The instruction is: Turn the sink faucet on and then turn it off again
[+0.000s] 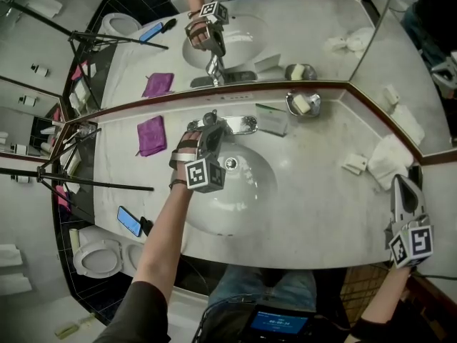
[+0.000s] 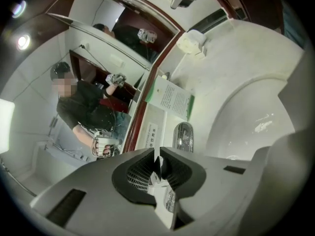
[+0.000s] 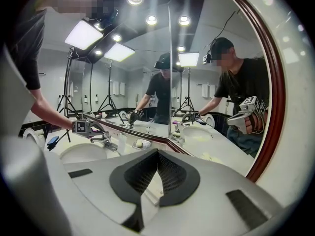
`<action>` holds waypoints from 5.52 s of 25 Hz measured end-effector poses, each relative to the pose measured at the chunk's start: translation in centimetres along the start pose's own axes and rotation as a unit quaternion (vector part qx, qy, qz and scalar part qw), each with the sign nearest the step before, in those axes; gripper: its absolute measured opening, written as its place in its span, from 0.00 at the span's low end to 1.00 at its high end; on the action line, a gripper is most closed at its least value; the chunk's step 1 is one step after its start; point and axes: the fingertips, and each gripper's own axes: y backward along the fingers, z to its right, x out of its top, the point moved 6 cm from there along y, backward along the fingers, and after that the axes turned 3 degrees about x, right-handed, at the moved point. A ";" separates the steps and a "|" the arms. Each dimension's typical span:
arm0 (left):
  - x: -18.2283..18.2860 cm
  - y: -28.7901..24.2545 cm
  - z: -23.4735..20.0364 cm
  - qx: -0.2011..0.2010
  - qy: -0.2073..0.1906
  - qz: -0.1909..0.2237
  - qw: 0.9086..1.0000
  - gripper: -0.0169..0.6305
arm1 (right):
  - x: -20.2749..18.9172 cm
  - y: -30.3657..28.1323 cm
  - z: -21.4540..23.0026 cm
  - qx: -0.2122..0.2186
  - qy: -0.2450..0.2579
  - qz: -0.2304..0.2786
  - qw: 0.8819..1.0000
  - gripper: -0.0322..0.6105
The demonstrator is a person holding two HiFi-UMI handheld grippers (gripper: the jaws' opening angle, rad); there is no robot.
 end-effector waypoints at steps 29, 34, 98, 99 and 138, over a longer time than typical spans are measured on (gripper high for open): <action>-0.9 -2.4 -2.7 -0.109 0.143 -0.053 0.982 0.09 | 0.3 1.1 -0.2 0.003 -0.002 -0.003 1.000 0.08; -0.8 -2.2 -2.7 -0.089 0.139 -0.063 0.984 0.12 | -0.6 1.5 0.0 0.000 -0.014 -0.006 1.000 0.08; 9.0 21.1 -9.5 -0.069 0.530 0.119 0.837 0.03 | 0.3 2.4 1.5 0.006 -0.069 -0.011 0.998 0.08; 8.9 21.2 -9.5 -0.066 0.530 0.118 0.837 0.03 | 0.3 1.9 1.5 0.009 -0.065 -0.010 0.998 0.08; 0.3 25.3 -3.3 0.060 0.589 0.031 0.805 0.03 | 1.1 -33.9 -33.0 0.302 0.606 0.046 0.735 0.49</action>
